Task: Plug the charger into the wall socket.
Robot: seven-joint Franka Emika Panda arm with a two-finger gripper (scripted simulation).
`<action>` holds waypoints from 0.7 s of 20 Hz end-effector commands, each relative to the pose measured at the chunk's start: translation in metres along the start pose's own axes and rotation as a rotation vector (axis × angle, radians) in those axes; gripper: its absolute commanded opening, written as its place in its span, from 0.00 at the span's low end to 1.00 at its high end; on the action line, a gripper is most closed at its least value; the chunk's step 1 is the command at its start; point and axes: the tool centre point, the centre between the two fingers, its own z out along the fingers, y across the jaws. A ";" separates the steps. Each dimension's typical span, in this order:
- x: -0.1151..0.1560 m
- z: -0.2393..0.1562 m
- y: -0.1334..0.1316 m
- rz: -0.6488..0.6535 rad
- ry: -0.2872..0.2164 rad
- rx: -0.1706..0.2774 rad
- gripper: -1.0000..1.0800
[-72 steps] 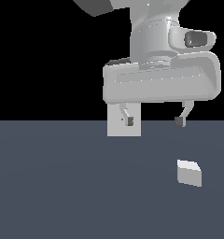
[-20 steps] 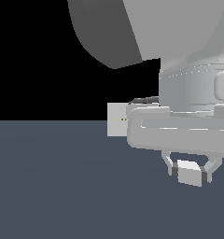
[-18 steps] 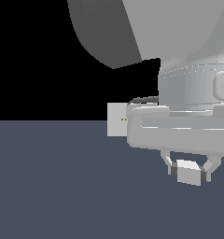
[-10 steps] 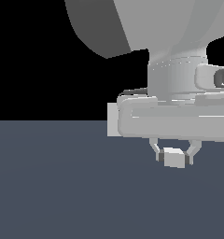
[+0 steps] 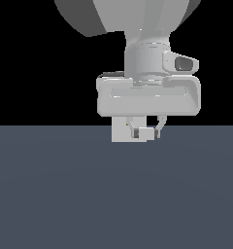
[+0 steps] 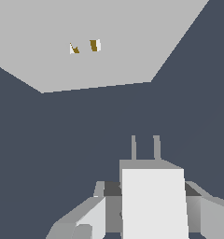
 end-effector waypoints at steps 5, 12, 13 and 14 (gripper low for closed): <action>0.014 -0.017 -0.024 -0.104 -0.001 0.016 0.00; 0.014 -0.017 -0.026 -0.109 -0.002 0.018 0.00; 0.014 -0.017 -0.026 -0.109 -0.002 0.018 0.00; 0.014 -0.017 -0.026 -0.109 -0.002 0.018 0.00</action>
